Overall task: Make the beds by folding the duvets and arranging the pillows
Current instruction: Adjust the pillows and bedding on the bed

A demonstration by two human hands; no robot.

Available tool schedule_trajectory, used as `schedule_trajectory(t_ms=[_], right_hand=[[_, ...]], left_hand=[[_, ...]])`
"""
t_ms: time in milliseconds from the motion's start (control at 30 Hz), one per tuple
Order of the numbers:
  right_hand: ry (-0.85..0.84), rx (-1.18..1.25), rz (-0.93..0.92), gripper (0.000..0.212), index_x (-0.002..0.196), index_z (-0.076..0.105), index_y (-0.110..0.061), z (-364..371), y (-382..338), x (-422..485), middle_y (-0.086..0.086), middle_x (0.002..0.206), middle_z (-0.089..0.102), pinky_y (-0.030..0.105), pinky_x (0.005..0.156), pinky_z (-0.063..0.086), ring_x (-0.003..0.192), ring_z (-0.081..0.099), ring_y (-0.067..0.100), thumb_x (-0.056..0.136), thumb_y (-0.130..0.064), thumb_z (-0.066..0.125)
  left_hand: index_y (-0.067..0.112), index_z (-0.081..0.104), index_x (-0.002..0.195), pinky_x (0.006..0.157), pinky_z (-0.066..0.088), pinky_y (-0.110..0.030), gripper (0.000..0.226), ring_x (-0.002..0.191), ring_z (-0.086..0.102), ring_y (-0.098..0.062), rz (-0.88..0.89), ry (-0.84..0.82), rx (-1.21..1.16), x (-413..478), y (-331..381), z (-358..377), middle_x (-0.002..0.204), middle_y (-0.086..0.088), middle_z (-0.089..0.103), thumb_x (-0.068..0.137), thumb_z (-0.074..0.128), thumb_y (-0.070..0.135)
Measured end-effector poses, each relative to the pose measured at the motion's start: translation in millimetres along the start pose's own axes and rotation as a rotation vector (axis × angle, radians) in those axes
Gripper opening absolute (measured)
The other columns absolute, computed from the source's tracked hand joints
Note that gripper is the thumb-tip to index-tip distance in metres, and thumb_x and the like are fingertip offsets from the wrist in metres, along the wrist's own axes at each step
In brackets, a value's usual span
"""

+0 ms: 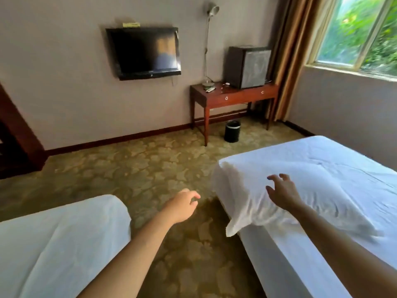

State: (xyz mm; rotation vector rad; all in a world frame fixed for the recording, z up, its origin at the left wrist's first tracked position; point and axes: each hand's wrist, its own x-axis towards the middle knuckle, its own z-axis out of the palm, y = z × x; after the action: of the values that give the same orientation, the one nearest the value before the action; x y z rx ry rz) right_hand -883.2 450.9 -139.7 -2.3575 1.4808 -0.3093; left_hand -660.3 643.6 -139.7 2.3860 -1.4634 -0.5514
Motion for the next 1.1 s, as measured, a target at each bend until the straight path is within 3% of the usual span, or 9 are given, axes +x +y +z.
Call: schedule_trajectory(t_ms=[167, 333, 500, 600, 767, 1100], right_hand=[[0.124, 0.041, 0.235, 0.044, 0.135, 0.046, -0.012, -12, 43, 33, 0.022, 0.143, 0.034, 0.044, 0.104, 0.037, 0.126, 0.041, 0.041, 0.093, -0.021, 0.053], [0.219, 0.104, 0.383, 0.038, 0.131, 0.048, -0.01, -21, 55, 60, 0.021, 0.134, 0.043, 0.041, 0.103, 0.036, 0.12, 0.046, 0.039, 0.094, -0.017, 0.05], [0.361, 0.167, 0.528, 0.034, 0.127, 0.051, -0.008, -24, 70, 64, 0.021, 0.125, 0.05, 0.038, 0.098, 0.037, 0.116, 0.049, 0.035, 0.093, -0.015, 0.05], [0.401, 0.165, 0.616, 0.035, 0.127, 0.051, -0.008, -28, 88, 61, 0.021, 0.126, 0.05, 0.041, 0.098, 0.038, 0.115, 0.05, 0.036, 0.093, -0.016, 0.051], [0.468, 0.192, 0.744, 0.035, 0.128, 0.05, -0.006, -39, 122, 63, 0.023, 0.128, 0.05, 0.041, 0.099, 0.038, 0.117, 0.05, 0.037, 0.094, -0.015, 0.05], [0.607, 0.315, 0.88, 0.034, 0.127, 0.05, -0.005, -67, 215, 181, 0.026, 0.126, 0.052, 0.038, 0.095, 0.04, 0.115, 0.052, 0.037, 0.096, -0.017, 0.047]], left_hand=[[0.024, 0.056, 0.125, 0.099, 0.04, -0.032, 0.03, 0.117, 0.05, -0.019, 0.219, -0.001, 0.075, 91, 15, -9, 0.135, 0.004, 0.041, 0.098, 0.043, 0.023], [0.026, 0.053, 0.128, 0.098, 0.043, -0.035, 0.032, 0.12, 0.049, -0.02, 0.357, -0.032, 0.168, 180, 32, -25, 0.141, 0.004, 0.035, 0.098, 0.042, 0.025], [0.022, 0.053, 0.128, 0.091, 0.041, -0.028, 0.033, 0.116, 0.051, -0.02, 0.501, -0.064, 0.196, 254, 67, -32, 0.139, 0.002, 0.036, 0.098, 0.04, 0.023], [0.024, 0.053, 0.128, 0.096, 0.042, -0.03, 0.033, 0.119, 0.05, -0.019, 0.58, -0.076, 0.202, 293, 91, -29, 0.14, 0.002, 0.036, 0.097, 0.042, 0.023], [0.023, 0.052, 0.127, 0.094, 0.046, -0.035, 0.032, 0.11, 0.055, -0.021, 0.627, -0.092, 0.162, 336, 134, -17, 0.139, 0.001, 0.037, 0.097, 0.043, 0.024], [0.023, 0.051, 0.129, 0.101, 0.043, -0.037, 0.033, 0.121, 0.05, -0.02, 0.73, -0.213, 0.158, 472, 236, 31, 0.141, 0.001, 0.035, 0.097, 0.044, 0.026]])
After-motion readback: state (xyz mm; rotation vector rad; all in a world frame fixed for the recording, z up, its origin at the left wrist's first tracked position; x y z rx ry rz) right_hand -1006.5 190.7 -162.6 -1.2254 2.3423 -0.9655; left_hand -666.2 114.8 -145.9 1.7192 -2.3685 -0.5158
